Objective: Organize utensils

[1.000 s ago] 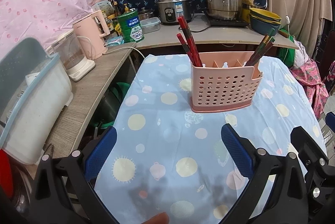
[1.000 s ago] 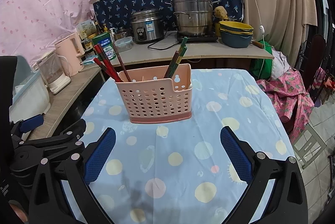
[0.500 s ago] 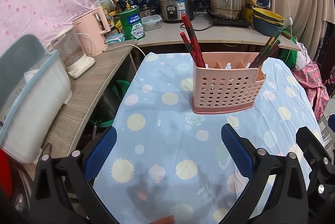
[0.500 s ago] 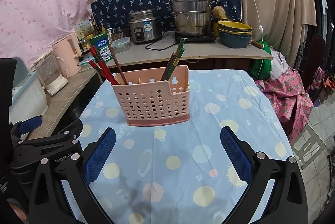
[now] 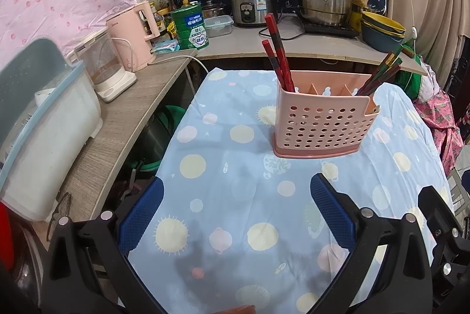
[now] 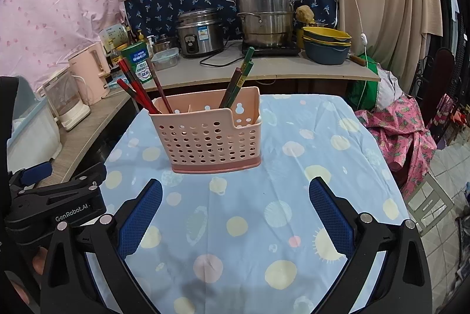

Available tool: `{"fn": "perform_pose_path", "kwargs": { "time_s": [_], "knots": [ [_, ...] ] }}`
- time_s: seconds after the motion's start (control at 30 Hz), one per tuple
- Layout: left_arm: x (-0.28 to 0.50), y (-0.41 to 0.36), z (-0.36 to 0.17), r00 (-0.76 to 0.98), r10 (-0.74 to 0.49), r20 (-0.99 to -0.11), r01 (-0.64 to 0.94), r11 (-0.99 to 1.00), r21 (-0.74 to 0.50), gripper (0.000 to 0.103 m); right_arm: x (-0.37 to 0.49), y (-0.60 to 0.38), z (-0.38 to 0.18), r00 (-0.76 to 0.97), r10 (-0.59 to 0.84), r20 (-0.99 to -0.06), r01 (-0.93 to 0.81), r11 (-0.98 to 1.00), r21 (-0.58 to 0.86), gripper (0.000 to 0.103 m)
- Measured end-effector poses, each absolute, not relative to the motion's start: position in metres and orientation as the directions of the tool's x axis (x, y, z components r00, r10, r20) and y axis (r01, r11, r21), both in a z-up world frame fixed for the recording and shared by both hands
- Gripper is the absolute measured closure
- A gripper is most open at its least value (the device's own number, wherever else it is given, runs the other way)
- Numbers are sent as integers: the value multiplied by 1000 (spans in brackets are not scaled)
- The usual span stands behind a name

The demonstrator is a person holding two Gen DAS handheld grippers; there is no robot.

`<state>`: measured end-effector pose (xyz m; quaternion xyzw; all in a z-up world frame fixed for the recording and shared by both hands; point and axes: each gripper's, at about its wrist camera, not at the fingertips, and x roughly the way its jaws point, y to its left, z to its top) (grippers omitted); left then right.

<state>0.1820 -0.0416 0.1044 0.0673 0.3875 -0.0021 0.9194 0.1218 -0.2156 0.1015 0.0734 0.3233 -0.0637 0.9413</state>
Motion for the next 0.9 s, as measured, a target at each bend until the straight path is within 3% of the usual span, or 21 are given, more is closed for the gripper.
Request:
{"fn": "perform_pose_path", "kwargs": {
  "time_s": [0.9],
  "knots": [
    [181, -43, 103, 693, 46, -719, 55, 992, 117, 8, 119, -218, 98, 777, -73, -625, 170, 981, 97, 6]
  ]
}}
